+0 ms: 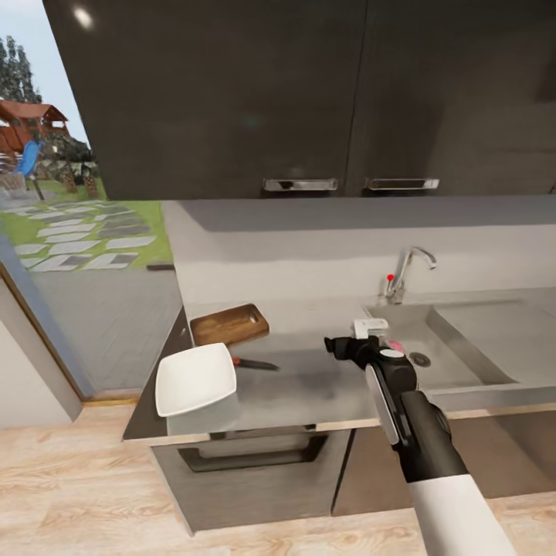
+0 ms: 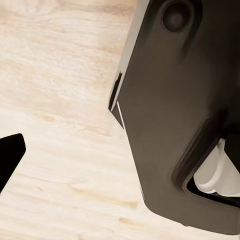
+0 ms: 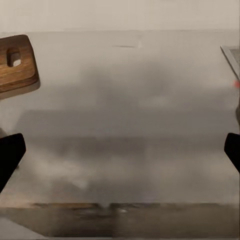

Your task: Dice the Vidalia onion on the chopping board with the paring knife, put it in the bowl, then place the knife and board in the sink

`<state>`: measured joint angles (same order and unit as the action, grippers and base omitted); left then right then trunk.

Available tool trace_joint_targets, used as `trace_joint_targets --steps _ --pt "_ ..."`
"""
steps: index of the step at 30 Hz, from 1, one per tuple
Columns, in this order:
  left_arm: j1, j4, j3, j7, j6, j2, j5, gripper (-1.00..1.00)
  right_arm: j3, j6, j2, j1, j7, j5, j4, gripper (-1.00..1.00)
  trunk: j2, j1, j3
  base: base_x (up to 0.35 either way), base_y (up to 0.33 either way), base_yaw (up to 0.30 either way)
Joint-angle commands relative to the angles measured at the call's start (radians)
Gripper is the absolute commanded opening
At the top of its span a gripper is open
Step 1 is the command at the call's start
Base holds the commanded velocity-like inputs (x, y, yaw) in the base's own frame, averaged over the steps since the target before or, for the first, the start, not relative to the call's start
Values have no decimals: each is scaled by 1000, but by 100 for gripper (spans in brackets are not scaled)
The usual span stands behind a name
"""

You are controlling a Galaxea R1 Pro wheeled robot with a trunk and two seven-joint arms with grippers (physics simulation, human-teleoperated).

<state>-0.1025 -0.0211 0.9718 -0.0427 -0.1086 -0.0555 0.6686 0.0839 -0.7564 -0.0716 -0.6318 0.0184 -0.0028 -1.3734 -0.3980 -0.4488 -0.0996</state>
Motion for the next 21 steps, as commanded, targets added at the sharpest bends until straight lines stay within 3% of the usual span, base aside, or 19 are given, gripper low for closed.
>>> trace_joint_targets --steps 1,10,14,21 --pt "-1 0 8 -2 -3 0 9 100 0 -20 -3 -9 2 0 -1 100 -2 -1 -2 341 0 0" --pt "-1 0 8 -2 -3 1 9 100 12 -111 -29 -58 2 -2 -1 100 -2 -1 -2 342 0 0" --pt "-1 0 8 -2 -3 2 9 100 83 -146 -48 -62 4 -2 0 100 -2 -1 -2 319 0 0" --pt "-1 0 8 -2 -3 4 9 100 127 -227 -71 -81 6 -3 5 100 -2 -1 -2 237 0 0"
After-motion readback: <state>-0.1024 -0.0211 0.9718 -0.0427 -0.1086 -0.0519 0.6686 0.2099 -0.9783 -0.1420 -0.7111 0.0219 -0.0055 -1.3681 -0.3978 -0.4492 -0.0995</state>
